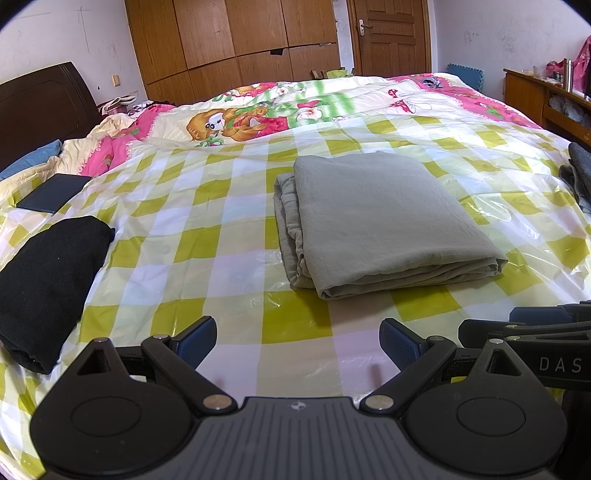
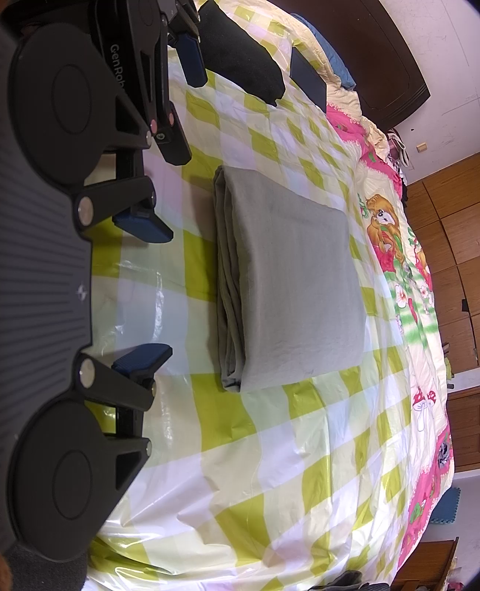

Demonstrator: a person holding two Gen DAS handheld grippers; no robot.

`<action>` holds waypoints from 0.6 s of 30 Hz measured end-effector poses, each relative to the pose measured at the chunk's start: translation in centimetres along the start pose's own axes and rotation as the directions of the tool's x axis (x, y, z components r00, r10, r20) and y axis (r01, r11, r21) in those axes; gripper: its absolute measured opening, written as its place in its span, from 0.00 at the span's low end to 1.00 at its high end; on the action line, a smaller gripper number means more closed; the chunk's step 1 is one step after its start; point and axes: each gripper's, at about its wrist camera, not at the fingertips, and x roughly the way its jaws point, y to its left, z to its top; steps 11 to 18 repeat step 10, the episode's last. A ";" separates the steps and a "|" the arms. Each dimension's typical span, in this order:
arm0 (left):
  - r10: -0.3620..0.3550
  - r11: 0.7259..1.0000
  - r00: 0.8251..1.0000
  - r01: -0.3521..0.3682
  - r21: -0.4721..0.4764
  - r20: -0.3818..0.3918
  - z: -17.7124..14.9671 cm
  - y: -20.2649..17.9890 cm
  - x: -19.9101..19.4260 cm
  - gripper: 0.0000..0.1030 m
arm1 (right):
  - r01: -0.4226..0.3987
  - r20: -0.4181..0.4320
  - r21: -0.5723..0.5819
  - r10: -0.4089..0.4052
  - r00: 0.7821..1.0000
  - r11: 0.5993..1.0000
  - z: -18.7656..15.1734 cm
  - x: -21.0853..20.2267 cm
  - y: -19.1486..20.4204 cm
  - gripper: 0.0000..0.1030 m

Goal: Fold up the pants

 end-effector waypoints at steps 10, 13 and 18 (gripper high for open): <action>0.006 1.000 1.000 -0.006 0.004 0.008 0.2 0.1 -0.1 1.00 | 0.000 -0.001 0.000 0.000 1.000 1.000 0.0 0.0 0.0 0.60; 0.006 1.000 1.000 -0.006 0.004 0.008 0.2 0.1 -0.1 1.00 | 0.000 -0.001 0.000 0.000 1.000 1.000 0.0 0.0 0.0 0.60; 0.006 1.000 1.000 -0.006 0.004 0.008 0.2 0.1 -0.1 1.00 | 0.000 -0.001 0.000 0.000 1.000 1.000 0.0 0.0 0.0 0.60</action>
